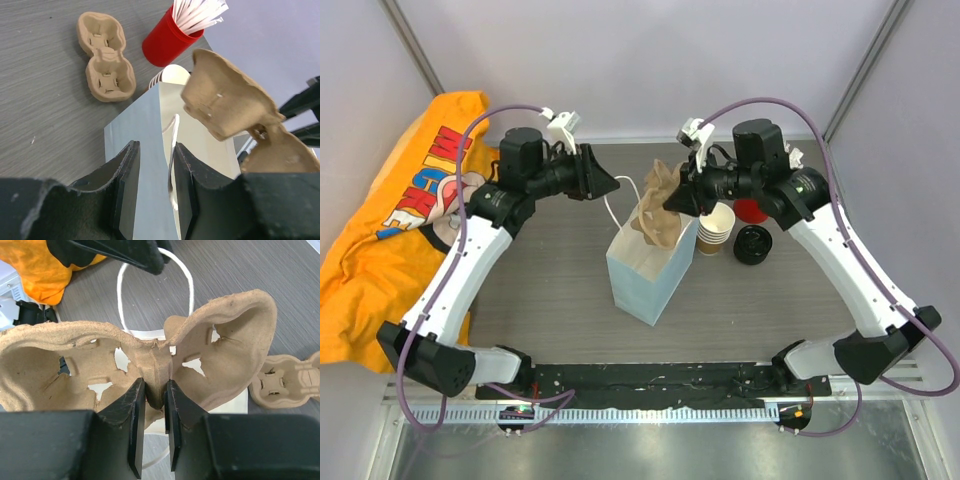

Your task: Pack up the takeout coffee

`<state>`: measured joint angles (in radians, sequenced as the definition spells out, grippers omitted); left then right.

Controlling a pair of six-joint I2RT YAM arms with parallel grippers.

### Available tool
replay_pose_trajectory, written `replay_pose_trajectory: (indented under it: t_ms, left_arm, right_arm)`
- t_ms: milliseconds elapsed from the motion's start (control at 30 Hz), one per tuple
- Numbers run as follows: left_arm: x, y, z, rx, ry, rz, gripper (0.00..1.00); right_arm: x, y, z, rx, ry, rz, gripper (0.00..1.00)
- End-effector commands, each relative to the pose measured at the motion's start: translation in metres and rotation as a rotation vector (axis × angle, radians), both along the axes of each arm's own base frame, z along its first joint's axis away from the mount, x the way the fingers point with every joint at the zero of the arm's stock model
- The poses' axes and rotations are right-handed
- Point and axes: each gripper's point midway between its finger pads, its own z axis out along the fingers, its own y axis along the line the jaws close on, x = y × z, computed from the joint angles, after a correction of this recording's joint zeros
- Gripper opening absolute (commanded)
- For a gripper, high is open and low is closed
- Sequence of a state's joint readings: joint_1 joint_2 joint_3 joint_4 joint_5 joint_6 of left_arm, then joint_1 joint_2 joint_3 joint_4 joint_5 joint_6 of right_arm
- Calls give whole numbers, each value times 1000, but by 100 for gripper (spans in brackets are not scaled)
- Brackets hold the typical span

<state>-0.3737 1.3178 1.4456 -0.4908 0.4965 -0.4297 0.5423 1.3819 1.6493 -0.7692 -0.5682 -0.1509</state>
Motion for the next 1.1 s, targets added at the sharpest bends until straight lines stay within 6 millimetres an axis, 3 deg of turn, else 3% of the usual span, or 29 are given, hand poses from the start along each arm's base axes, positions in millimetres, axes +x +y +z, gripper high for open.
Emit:
replay_pose_trajectory:
  t_ms: [0, 200, 800, 1067]
  left_arm:
    - [10, 0, 13, -4, -45, 23, 37]
    - [14, 0, 10, -1, -38, 32, 36]
    - [13, -1, 25, -13, -70, 22, 36]
    - [10, -1, 31, -21, -79, 17, 36]
  right_arm:
    - [-18, -1, 27, 67, -46, 32, 24]
    - [-28, 2, 41, 103, -47, 78, 24]
    - [-30, 9, 3, 51, 38, 80, 24]
    - [-10, 4, -24, -68, 52, 6, 22]
